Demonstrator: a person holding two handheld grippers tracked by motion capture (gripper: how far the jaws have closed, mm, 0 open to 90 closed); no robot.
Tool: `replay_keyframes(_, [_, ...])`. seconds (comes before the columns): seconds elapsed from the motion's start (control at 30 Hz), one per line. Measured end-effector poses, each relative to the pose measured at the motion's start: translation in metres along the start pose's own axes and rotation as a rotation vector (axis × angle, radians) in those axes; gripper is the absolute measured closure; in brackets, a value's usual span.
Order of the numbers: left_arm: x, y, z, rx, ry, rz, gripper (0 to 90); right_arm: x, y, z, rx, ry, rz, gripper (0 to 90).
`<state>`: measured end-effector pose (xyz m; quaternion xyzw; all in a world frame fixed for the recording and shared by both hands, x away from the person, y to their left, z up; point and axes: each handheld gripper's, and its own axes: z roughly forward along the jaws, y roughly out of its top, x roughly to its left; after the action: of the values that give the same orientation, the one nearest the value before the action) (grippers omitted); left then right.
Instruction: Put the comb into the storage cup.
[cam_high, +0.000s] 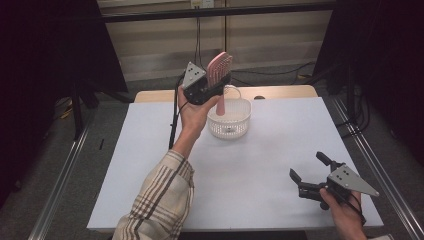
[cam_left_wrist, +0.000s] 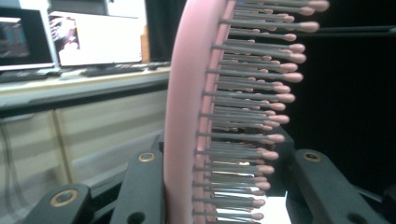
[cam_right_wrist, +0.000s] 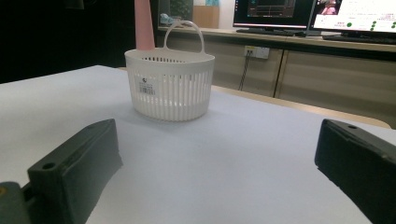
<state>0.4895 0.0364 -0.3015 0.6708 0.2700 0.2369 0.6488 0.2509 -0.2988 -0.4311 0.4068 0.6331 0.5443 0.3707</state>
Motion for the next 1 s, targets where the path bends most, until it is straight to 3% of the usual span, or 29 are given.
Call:
replay_keyframes(0.1, [0.003, -0.009, 0.001, 0.018, 0.020, 0.002, 61.7, 0.000, 0.000, 0.000, 0.001, 0.008, -0.003, 0.0])
replay_keyframes(0.4, [0.004, -0.028, 0.008, 0.055, 0.027, -0.019, 61.7, 0.000, 0.000, 0.001, 0.004, 0.009, -0.002, 0.6])
replay_keyframes(1.0, [-0.003, -0.044, 0.009, 0.089, 0.016, -0.024, 61.7, 0.001, -0.001, 0.001, 0.008, 0.016, -0.006, 0.5])
